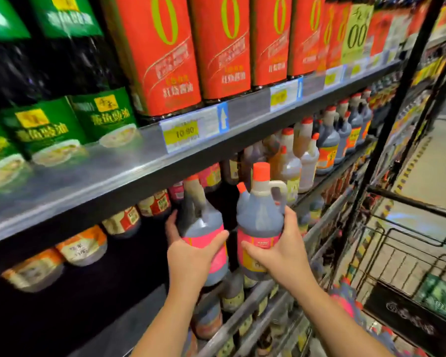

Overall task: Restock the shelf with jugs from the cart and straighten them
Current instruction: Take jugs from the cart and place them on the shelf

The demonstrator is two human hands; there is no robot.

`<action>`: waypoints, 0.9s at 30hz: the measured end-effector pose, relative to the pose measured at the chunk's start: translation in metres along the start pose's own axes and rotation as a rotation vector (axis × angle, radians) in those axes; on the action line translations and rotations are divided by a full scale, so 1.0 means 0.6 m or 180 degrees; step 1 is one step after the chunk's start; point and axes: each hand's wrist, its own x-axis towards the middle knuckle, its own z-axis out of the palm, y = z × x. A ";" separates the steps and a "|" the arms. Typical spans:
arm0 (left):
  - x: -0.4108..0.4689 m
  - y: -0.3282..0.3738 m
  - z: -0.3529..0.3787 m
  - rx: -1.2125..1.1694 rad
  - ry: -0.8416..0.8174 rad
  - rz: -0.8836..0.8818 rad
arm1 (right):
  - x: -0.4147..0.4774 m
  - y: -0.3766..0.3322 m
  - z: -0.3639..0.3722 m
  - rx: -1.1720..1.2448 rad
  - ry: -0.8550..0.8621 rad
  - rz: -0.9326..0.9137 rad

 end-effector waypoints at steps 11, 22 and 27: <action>0.056 -0.038 0.030 0.0176 0.0492 0.0057 | 0.104 0.037 0.061 0.0000 -0.0479 -0.0129; 0.080 -0.066 0.038 0.0650 0.0054 0.0138 | 0.189 0.075 0.085 -0.0774 -0.0691 -0.0190; 0.109 -0.083 0.050 0.1014 0.0246 0.0301 | 0.214 0.105 0.100 -0.0072 -0.0636 -0.0100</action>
